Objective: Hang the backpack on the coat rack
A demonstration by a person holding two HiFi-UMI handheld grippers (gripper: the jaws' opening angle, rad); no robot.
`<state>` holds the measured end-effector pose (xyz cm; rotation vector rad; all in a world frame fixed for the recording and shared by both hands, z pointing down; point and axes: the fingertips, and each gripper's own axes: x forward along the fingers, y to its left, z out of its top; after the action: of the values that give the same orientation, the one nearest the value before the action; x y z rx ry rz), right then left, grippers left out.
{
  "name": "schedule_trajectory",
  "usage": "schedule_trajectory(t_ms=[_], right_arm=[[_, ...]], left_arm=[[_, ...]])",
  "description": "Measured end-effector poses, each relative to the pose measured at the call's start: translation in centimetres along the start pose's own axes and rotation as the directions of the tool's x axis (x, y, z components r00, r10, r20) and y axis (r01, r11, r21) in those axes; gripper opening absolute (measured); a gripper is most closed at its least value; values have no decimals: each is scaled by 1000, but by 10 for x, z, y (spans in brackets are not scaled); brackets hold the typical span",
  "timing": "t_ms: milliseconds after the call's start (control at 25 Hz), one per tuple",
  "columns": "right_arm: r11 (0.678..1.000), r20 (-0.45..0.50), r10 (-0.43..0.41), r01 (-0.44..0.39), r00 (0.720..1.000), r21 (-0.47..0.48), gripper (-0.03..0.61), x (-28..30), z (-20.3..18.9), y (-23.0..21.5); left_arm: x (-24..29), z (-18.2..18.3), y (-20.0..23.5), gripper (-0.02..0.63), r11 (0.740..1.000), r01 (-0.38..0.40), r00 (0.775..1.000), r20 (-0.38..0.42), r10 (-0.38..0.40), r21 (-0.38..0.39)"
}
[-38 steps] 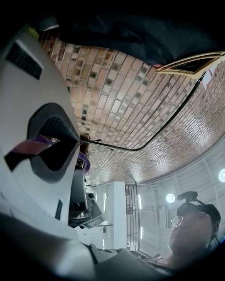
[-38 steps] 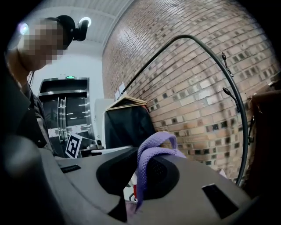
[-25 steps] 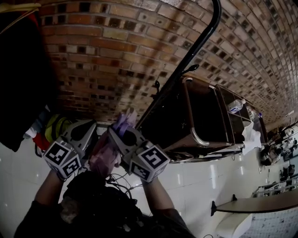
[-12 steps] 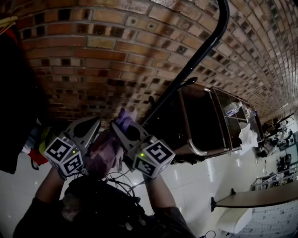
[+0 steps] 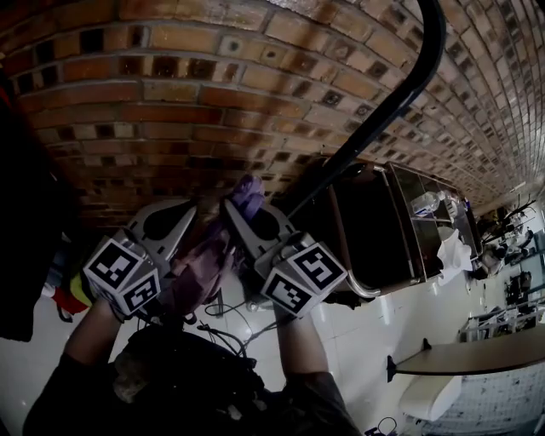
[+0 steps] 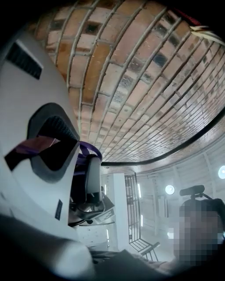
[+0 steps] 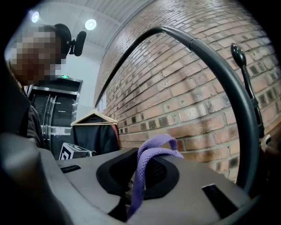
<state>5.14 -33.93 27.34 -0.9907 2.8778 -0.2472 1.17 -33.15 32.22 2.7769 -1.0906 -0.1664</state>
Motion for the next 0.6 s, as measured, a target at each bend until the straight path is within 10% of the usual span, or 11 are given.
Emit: schedule_trajectory(t_ms=[600], right_arm=[[988,58,-123,128,991,-88,60,-39,45,-46]], left_arm=[[47,5,6,25,997,72,997,2,-72,-4]])
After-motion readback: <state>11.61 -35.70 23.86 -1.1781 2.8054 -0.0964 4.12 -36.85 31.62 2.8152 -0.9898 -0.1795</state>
